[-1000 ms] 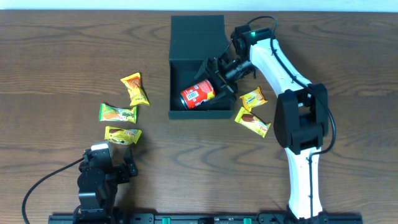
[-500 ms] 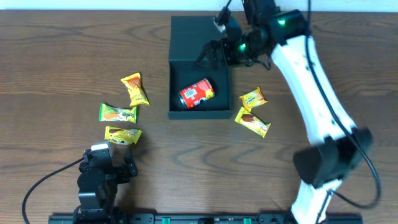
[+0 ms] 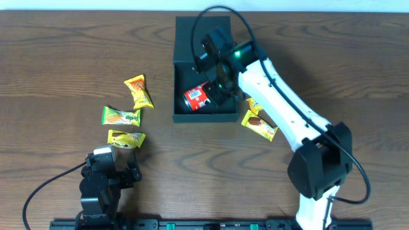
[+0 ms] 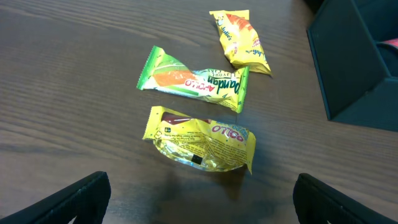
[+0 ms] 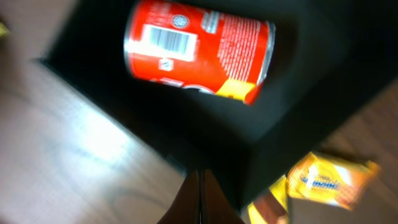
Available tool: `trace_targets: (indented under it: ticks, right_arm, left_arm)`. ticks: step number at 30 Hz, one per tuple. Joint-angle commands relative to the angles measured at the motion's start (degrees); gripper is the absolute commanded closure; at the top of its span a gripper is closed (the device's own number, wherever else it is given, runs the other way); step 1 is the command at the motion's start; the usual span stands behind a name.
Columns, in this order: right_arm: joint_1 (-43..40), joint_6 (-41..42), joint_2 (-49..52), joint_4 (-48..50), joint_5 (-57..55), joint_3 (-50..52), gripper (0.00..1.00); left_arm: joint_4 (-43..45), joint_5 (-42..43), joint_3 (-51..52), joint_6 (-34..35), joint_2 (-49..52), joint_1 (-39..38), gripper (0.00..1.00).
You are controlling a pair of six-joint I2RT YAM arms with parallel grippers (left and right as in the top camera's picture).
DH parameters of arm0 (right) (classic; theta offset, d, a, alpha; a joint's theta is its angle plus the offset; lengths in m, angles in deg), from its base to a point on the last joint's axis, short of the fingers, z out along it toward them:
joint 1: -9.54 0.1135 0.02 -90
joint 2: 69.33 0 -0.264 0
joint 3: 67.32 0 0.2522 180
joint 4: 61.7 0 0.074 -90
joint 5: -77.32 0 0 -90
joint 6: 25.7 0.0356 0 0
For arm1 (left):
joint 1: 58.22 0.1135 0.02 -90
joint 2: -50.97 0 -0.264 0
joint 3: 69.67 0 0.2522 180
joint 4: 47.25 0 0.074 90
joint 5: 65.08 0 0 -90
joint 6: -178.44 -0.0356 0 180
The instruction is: Pack container
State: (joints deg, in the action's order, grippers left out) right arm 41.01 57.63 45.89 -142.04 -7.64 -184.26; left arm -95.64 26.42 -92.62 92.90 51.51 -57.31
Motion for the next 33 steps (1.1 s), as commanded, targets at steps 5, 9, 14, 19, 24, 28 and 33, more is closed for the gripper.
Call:
trace_targets:
  ticks: [5,9,14,19,24,28,33]
  right_arm:
    - [-0.4,0.6,0.3,5.9,5.5,6.7,0.98]
    - [1.6,0.6,0.3,8.9,5.5,8.0,0.99]
    - [2.2,2.4,0.3,11.6,4.7,9.9,0.99]
    - [2.1,2.6,0.3,15.1,4.2,8.8,0.99]
    - [2.0,6.3,0.3,23.5,-3.9,8.3,0.99]
    - [0.4,7.5,0.3,26.6,-9.9,8.3,0.99]
    - [-0.9,8.5,1.6,31.8,-5.6,8.3,0.99]
  left_arm:
    - [-0.2,-0.4,0.3,-0.2,-0.3,-0.2,0.05]
    - [-0.2,-0.4,0.3,-0.2,-0.3,-0.2,0.05]
    - [-0.2,-0.4,0.3,-0.2,-0.3,-0.2,0.05]
    - [-0.2,-0.4,0.3,-0.2,-0.3,-0.2,0.05]
    - [-0.2,-0.4,0.3,-0.2,-0.3,-0.2,0.05]
    - [-0.2,-0.4,0.3,-0.2,-0.3,-0.2,0.05]
    - [-0.2,-0.4,0.3,-0.2,-0.3,-0.2,0.05]
